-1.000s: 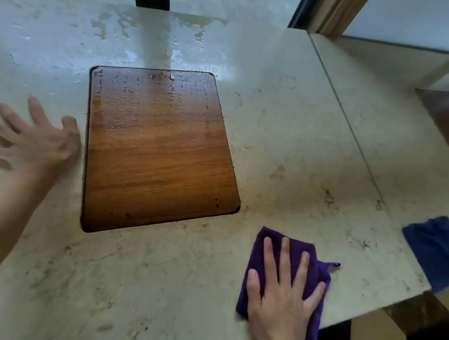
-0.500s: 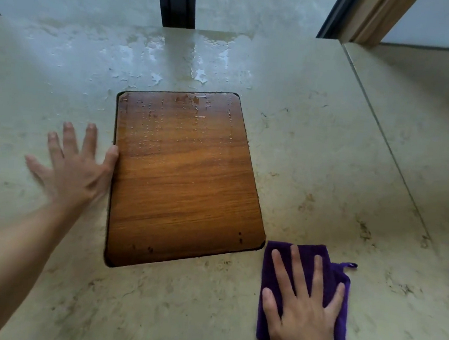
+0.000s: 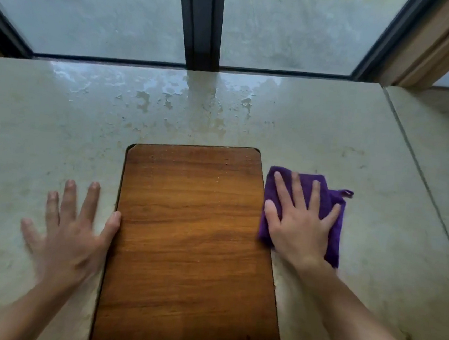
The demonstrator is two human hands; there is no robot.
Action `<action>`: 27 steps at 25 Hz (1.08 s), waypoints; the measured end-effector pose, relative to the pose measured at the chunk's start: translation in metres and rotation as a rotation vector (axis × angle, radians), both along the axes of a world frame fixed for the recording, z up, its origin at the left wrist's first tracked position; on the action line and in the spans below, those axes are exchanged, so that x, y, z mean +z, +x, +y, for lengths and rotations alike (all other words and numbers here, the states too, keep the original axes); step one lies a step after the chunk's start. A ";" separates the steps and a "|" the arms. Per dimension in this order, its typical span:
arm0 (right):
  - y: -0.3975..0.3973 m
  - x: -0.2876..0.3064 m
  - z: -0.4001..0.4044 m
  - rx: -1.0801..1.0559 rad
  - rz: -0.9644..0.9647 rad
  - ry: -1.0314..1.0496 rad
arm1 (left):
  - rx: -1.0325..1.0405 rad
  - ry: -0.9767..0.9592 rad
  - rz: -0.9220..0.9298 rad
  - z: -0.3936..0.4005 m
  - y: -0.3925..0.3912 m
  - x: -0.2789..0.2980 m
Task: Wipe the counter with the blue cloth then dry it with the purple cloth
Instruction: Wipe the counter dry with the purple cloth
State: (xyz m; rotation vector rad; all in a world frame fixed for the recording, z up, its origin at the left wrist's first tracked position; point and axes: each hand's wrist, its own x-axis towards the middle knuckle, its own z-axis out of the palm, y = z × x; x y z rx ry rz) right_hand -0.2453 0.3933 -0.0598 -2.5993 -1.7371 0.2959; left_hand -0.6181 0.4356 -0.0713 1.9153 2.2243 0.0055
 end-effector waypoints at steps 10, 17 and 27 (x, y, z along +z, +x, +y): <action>0.058 0.009 0.282 0.026 0.101 -0.040 | 0.029 -0.024 0.051 0.002 0.001 -0.001; 0.044 0.010 0.293 0.299 0.047 -0.078 | 0.029 -0.041 0.067 0.004 0.006 0.004; 0.003 0.015 0.131 0.490 0.054 -0.058 | -0.007 0.000 0.019 0.001 0.001 0.002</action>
